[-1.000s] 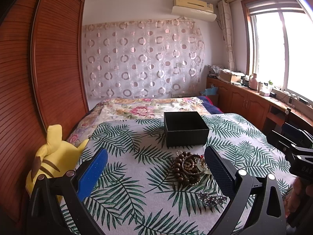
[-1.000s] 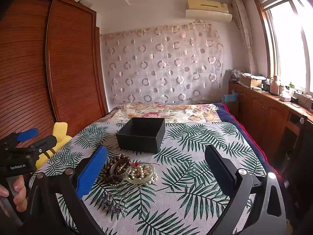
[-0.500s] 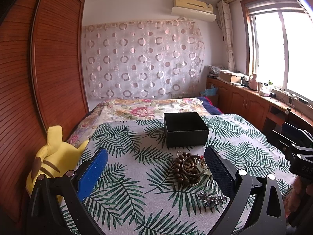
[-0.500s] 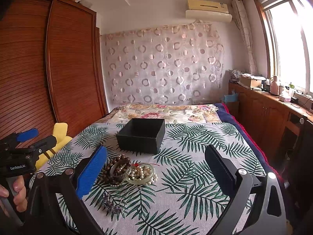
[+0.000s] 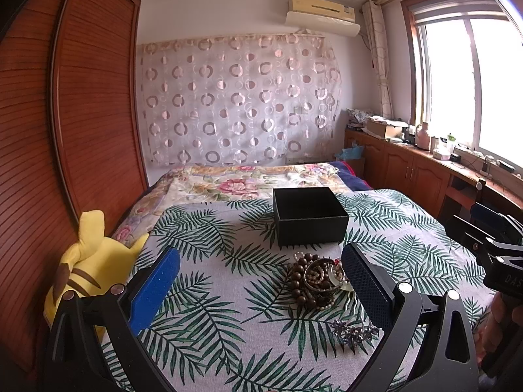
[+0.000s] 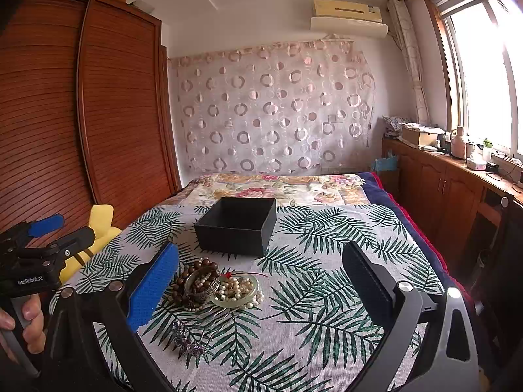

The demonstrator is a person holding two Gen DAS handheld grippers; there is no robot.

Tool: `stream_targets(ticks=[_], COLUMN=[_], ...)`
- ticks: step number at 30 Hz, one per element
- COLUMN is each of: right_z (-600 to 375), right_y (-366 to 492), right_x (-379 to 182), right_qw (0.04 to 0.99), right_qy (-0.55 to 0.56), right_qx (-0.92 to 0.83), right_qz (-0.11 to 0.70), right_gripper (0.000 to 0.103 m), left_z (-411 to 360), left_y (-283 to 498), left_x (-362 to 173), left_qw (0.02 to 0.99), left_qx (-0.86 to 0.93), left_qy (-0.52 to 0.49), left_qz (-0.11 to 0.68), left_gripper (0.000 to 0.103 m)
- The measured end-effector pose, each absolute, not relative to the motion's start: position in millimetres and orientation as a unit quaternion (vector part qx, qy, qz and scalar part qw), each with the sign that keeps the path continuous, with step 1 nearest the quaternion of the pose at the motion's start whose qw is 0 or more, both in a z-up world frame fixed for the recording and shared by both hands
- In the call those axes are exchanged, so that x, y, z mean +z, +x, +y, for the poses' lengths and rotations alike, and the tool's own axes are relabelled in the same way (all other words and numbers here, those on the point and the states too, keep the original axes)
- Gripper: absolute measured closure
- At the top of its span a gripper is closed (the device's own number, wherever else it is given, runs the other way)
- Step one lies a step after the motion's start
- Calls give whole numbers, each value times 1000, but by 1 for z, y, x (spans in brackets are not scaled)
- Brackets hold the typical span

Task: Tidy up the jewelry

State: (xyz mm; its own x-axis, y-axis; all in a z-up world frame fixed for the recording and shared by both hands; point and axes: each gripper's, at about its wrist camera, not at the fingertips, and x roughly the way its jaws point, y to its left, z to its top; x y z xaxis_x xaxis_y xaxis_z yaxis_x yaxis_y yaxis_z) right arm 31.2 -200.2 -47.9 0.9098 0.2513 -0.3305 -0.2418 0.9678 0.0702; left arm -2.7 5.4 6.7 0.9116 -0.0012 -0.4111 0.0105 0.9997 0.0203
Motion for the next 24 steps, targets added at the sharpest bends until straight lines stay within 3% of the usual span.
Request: stream_targets(ticks=[24], right_z=[-203], right_y=[44], right_x=[-74], right_qw=[967], right_qy=[-12], right_qx=[143], right_qz=[211], right_gripper=[3], left_z=[6], left_y=[19], left_x=[-35], left_qw=[962], left_qx=[-17], left_qy=[14], left_qz=[273], left_gripper=[7])
